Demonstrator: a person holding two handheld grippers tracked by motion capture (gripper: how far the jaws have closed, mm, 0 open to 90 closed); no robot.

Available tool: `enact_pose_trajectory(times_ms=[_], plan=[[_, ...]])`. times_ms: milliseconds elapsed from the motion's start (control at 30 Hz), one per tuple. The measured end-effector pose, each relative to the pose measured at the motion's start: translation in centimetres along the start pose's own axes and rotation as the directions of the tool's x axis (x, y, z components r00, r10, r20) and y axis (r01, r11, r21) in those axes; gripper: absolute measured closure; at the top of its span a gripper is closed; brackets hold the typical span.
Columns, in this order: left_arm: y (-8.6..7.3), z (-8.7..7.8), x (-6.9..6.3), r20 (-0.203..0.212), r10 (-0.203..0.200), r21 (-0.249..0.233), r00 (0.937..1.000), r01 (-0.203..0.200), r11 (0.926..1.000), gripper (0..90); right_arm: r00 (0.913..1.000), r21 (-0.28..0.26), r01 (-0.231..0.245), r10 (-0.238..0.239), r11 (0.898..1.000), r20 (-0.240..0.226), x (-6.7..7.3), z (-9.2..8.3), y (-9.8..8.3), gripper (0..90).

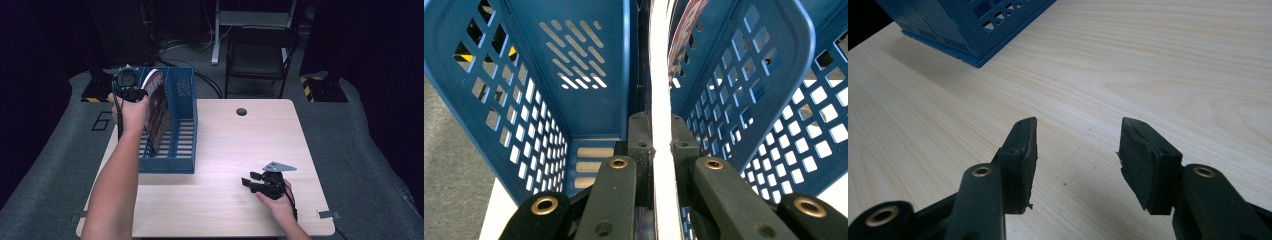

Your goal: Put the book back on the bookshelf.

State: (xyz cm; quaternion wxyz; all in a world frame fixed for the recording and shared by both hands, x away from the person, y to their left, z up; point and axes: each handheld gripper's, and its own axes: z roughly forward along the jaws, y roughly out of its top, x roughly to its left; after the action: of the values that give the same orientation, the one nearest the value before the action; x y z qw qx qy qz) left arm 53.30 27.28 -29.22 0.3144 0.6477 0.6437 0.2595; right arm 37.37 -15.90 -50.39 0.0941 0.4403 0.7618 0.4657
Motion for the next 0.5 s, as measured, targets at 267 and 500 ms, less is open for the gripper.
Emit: enact_pose_trajectory(times_ms=[267,500], plan=[[-0.33,0.04,-0.14,0.0,0.021,-0.002,0.9998,-0.021,0.9998,83.7,1.0,0.0,0.004,-0.004,1.0,-0.002,0.02,-0.03,0.0,49.4],[-0.71,-0.2,0.28,0.012,-0.01,-0.013,0.9999,0.01,0.9999,75.4,1.0,0.004,0.008,-0.008,1.0,-0.006,0.11,0.06,-0.01,49.4]])
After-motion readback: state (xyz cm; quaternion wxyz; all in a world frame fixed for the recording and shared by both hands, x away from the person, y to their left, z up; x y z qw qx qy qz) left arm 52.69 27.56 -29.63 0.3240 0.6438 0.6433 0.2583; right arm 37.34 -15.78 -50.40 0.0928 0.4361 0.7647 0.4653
